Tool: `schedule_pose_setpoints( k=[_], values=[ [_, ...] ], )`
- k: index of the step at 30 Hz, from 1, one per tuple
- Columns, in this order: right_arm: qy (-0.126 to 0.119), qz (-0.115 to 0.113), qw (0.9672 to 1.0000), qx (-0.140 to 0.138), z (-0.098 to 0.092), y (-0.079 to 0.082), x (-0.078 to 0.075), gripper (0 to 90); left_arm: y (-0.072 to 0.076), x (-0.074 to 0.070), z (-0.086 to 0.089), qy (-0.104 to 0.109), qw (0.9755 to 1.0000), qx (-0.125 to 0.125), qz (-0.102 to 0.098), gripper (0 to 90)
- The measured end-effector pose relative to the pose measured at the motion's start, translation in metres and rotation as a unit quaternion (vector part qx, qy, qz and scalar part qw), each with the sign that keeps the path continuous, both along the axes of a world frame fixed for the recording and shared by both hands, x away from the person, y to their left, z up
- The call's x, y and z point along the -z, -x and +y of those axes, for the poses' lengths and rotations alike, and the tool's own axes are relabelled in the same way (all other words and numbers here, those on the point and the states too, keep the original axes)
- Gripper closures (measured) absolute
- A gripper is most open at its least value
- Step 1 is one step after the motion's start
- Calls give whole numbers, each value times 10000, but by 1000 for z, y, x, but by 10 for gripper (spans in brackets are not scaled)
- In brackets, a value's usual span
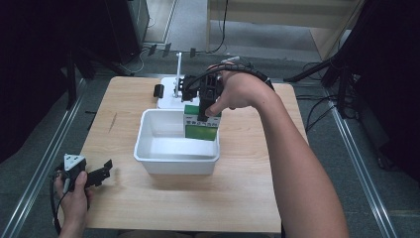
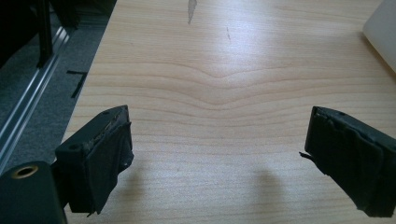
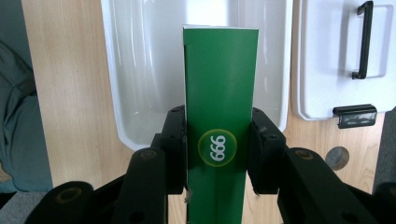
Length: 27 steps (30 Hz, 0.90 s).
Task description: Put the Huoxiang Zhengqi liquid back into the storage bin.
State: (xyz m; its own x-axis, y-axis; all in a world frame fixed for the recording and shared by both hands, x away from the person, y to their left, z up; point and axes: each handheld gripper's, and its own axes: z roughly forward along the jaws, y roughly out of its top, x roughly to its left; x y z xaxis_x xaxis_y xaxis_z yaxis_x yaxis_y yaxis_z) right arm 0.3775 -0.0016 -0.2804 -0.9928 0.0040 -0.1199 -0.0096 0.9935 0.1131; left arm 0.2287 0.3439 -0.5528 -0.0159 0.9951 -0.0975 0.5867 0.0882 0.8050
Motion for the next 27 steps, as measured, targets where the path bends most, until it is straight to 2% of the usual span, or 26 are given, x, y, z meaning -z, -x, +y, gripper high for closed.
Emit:
schedule_pose_setpoints(
  k=[9,18,27],
  values=[
    [60,-63,9999,-126,-1,0,5,651,0,0,0,-7,10000,1,1,84],
    [20,-17,9998,-191,-2,-3,19,650,0,0,0,3,10000,-6,2,84],
    [99,28,9998,-197,2,-5,31,650,0,0,0,2,10000,-6,-5,84]
  ],
)
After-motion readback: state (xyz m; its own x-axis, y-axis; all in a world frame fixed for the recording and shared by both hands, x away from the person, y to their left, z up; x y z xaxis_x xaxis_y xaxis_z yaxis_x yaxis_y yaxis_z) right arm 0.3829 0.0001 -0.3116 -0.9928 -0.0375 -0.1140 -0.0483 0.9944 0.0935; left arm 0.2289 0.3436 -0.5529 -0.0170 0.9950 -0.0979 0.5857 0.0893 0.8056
